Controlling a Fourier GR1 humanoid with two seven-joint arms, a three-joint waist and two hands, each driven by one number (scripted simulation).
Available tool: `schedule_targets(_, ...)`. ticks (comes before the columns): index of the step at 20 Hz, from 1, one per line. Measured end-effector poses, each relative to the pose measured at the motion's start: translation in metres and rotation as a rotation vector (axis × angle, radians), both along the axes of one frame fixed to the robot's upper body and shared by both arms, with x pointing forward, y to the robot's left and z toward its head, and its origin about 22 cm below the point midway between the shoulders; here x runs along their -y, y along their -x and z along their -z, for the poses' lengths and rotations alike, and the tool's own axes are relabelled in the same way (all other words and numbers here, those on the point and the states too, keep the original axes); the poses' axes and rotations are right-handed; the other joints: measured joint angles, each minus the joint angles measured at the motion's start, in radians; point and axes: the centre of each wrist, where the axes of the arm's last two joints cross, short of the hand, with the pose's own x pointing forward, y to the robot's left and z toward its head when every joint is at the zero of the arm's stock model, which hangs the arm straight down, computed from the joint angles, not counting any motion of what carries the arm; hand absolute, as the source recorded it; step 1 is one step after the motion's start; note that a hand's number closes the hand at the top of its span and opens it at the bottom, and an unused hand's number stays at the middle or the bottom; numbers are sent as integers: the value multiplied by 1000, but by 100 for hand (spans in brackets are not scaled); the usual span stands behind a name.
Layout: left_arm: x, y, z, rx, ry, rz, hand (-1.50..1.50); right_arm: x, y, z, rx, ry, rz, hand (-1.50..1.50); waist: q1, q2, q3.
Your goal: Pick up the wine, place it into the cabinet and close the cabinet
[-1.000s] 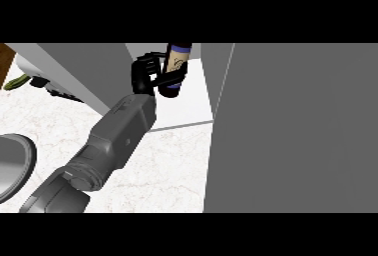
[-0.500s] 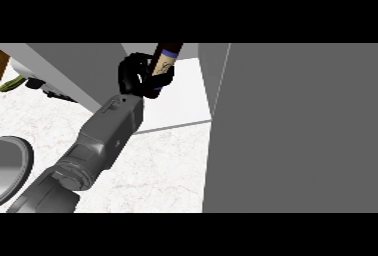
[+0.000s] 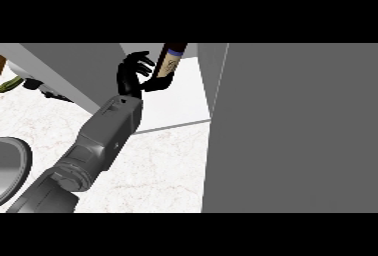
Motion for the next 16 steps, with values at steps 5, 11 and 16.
schedule_targets(5, -1, 0, 0, -19, 33, 5, -150, 0, 0, 0, 1, 3, -4, -150, -1, -1, -1)
schedule_targets(11, -1, 0, -1, -34, 61, 17, -150, 0, 0, 0, 3, 3, -5, -150, 1, -1, -2)
schedule_targets(16, 2, -1, -2, -15, 53, 59, -150, 1, 0, 1, 3, 9, 0, -150, 7, 0, -6)
